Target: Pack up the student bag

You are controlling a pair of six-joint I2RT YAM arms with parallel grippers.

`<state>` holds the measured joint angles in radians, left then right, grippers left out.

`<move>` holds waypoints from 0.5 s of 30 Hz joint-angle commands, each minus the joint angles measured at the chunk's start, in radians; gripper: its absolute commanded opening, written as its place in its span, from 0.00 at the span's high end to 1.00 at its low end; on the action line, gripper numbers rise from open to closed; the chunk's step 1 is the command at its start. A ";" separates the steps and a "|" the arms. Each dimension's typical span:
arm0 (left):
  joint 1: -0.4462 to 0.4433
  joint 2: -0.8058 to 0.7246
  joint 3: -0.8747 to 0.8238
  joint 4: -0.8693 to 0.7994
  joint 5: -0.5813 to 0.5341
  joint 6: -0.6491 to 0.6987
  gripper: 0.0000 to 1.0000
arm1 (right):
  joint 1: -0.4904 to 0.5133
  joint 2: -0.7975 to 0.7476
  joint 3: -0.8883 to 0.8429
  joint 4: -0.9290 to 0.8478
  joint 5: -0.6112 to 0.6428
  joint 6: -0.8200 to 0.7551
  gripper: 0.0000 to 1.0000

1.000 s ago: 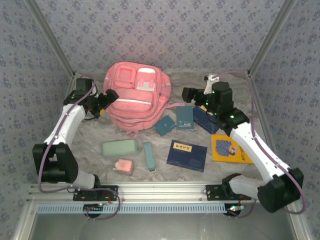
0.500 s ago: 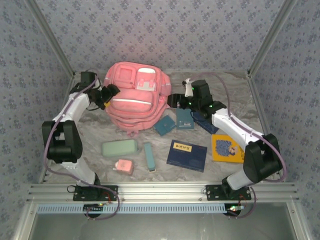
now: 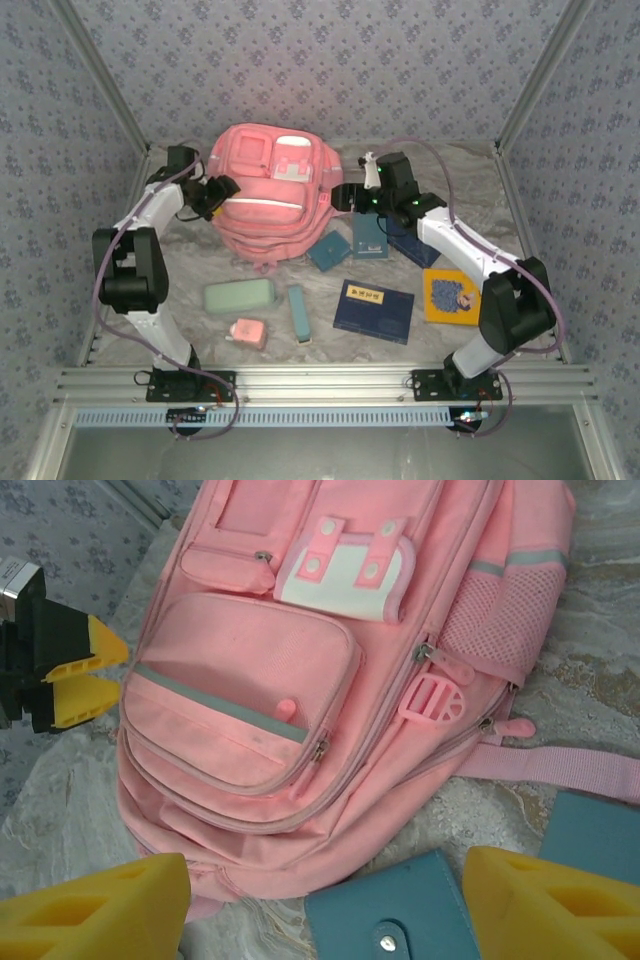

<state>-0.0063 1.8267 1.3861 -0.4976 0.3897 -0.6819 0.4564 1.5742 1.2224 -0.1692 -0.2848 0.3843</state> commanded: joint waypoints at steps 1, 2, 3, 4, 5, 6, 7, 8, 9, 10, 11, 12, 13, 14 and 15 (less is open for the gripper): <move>-0.004 0.028 -0.012 0.032 0.043 -0.002 0.34 | 0.002 0.012 0.025 -0.033 -0.013 -0.019 0.28; -0.005 0.028 -0.021 0.035 0.043 -0.002 0.35 | 0.001 0.012 0.023 -0.033 -0.016 -0.019 0.28; -0.004 0.028 -0.030 0.041 0.042 -0.006 0.35 | 0.001 0.014 0.019 -0.028 -0.018 -0.019 0.28; -0.004 0.031 -0.041 0.048 0.046 -0.010 0.35 | 0.001 0.016 0.016 -0.024 -0.019 -0.022 0.28; -0.004 0.034 -0.046 0.052 0.049 -0.014 0.36 | 0.002 0.017 0.017 -0.021 -0.019 -0.025 0.28; -0.004 0.039 -0.048 0.050 0.053 -0.016 0.38 | 0.003 0.019 0.020 -0.021 -0.022 -0.028 0.29; -0.004 0.040 -0.050 0.044 0.049 -0.014 0.39 | 0.002 0.020 0.021 -0.023 -0.024 -0.028 0.29; -0.004 0.038 -0.051 0.037 0.043 -0.014 0.39 | 0.002 0.020 0.022 -0.023 -0.024 -0.030 0.29; -0.004 0.030 -0.053 0.030 0.033 -0.009 0.38 | 0.002 0.017 0.023 -0.024 -0.024 -0.031 0.29; -0.005 0.023 -0.053 0.021 0.020 -0.004 0.36 | 0.004 0.017 0.025 -0.026 -0.026 -0.034 0.29; -0.004 0.013 -0.053 0.008 0.001 0.002 0.34 | 0.002 0.013 0.024 -0.027 -0.024 -0.037 0.29; -0.004 0.004 -0.053 -0.002 -0.014 0.009 0.33 | 0.003 0.011 0.024 -0.030 -0.025 -0.042 0.29; -0.004 -0.002 -0.051 -0.011 -0.025 0.015 0.32 | 0.002 0.011 0.024 -0.035 -0.025 -0.048 0.28; -0.003 -0.007 -0.051 -0.016 -0.027 0.018 0.32 | 0.001 0.010 0.023 -0.037 -0.027 -0.049 0.28; -0.003 -0.007 -0.050 -0.019 -0.026 0.021 0.31 | 0.001 0.010 0.023 -0.038 -0.027 -0.052 0.28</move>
<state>-0.0086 1.8492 1.3392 -0.4759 0.3923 -0.6876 0.4564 1.5768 1.2224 -0.1860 -0.2932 0.3595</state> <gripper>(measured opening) 0.683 0.717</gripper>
